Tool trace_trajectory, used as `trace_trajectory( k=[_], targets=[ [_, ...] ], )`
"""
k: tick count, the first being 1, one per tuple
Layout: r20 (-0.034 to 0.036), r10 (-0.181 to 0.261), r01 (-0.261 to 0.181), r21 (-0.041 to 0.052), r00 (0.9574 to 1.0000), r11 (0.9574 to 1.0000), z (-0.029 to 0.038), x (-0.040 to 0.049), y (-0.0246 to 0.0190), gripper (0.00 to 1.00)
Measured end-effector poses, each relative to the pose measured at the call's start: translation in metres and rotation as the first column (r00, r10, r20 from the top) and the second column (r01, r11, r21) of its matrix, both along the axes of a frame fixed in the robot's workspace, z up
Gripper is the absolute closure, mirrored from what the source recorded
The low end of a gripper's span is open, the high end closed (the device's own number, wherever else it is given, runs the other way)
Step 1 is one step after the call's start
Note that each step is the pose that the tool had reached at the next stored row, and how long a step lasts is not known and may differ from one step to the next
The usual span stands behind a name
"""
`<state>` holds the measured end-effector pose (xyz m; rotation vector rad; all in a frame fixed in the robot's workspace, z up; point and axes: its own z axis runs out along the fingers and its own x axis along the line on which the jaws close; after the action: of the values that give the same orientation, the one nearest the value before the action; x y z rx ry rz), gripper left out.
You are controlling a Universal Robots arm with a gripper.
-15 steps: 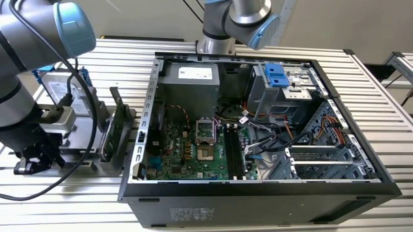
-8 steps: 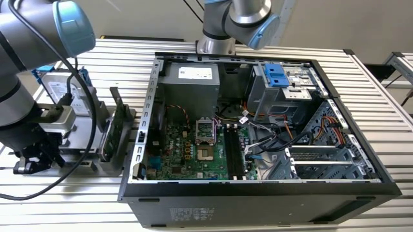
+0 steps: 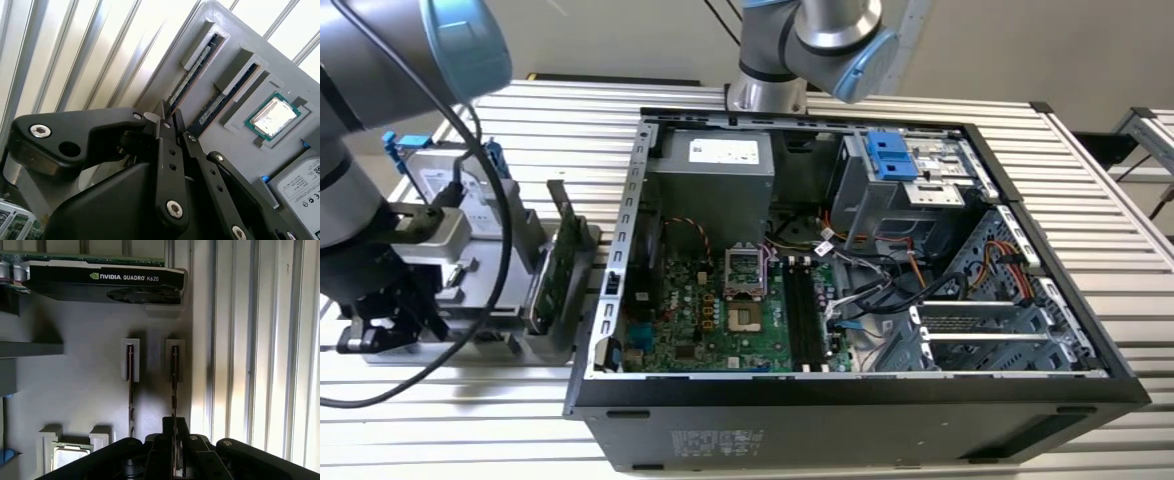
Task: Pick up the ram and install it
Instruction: 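Pick up the ram and move it above insertion slot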
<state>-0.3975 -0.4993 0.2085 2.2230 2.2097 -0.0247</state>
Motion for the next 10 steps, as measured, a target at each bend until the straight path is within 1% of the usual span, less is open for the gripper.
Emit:
trace_trajectory(
  k=[4,10],
  targets=[
    [0.0001,0.000,0.000,0.0001,1.0000,1.0000,0.0047,0.0000,0.0000,1.00],
    [0.0001,0.000,0.000,0.0001,1.0000,1.0000,0.0138,0.0000,0.0000,1.00]
  ],
)
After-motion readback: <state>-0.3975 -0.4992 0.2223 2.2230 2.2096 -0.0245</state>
